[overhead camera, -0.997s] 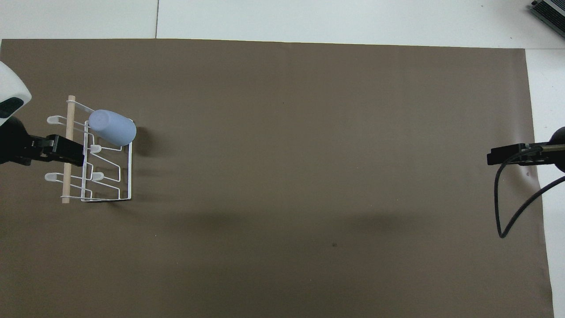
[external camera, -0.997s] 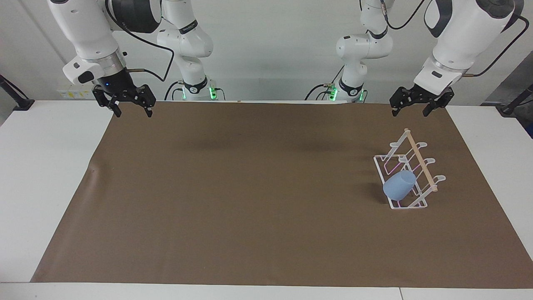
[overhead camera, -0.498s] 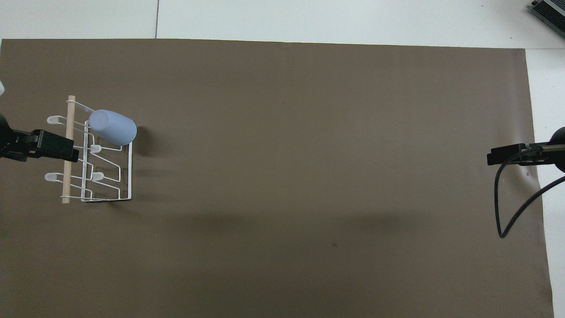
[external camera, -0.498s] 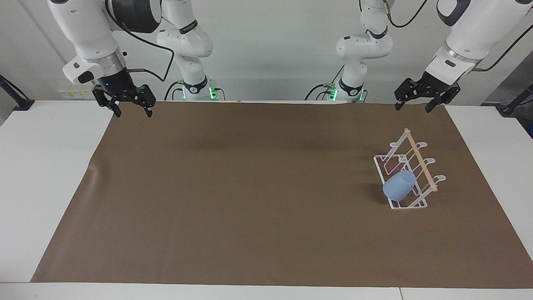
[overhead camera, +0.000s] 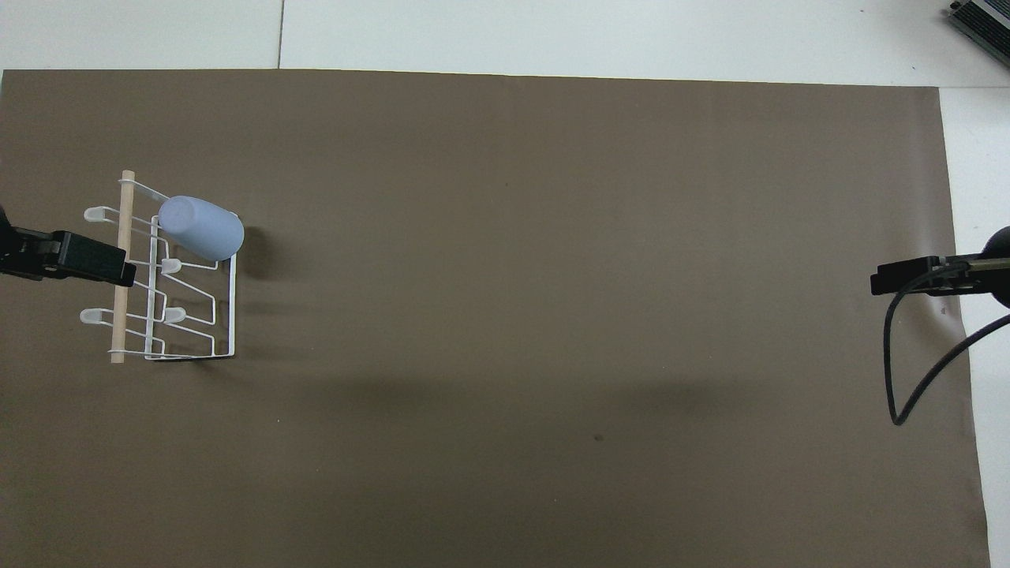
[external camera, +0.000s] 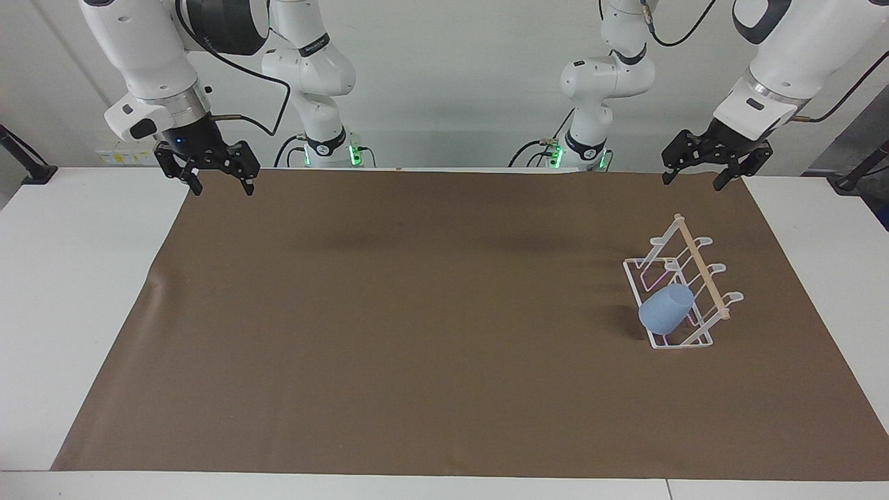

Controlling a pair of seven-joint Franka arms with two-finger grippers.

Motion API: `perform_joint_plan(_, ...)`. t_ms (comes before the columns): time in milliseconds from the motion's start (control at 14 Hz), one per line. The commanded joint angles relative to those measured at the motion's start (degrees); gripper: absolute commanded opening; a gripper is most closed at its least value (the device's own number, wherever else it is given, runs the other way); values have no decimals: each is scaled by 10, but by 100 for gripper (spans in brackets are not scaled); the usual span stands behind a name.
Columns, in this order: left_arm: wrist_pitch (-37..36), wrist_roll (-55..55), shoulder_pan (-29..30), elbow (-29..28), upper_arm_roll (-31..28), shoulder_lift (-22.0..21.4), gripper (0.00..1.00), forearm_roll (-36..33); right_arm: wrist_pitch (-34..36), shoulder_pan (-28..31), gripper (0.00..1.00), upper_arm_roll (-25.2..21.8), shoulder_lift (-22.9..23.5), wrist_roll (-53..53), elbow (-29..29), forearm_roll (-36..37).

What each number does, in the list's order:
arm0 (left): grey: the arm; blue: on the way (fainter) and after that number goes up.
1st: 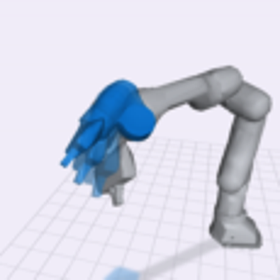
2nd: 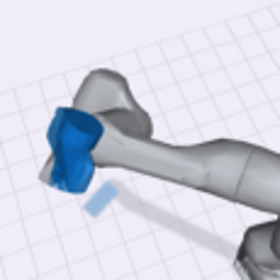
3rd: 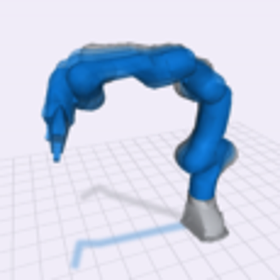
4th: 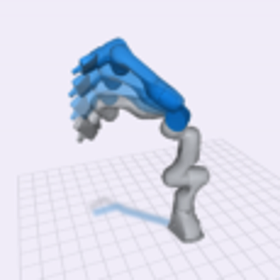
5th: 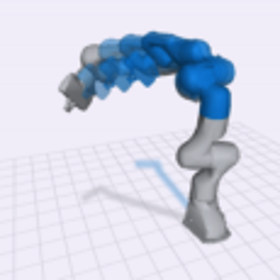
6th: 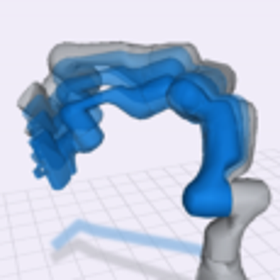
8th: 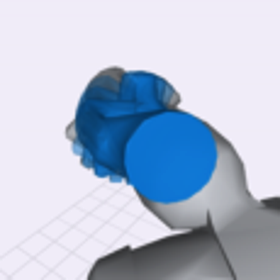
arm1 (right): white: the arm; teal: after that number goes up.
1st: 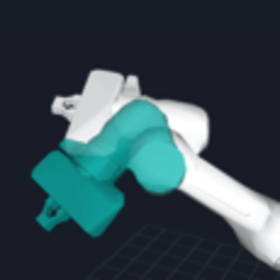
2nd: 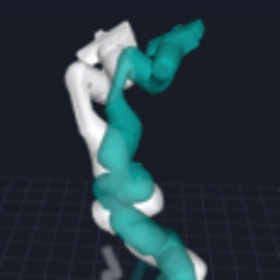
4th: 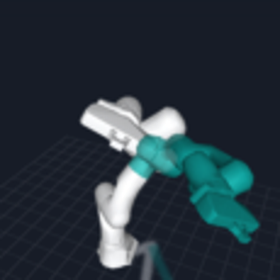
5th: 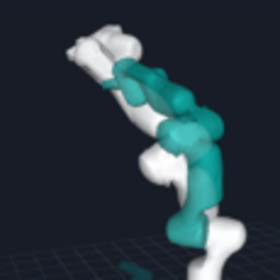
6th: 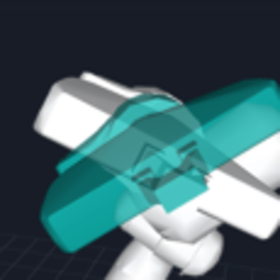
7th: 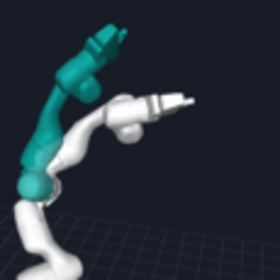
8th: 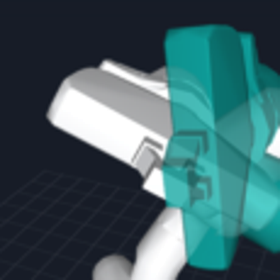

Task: Hang cup on cup holder

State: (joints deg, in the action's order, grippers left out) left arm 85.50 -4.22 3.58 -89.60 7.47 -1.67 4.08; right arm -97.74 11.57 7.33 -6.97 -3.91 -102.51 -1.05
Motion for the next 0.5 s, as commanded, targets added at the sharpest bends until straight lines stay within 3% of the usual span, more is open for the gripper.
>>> perform_joint_plan(0,5,-15,-2,-2,0,0,100,-14,2,8,100,7,-12,-6,-10,4)
perform_joint_plan(427,6,-16,-1,-12,-1,-6,100,-14,2,8,100,7,-12,-7,-10,4)
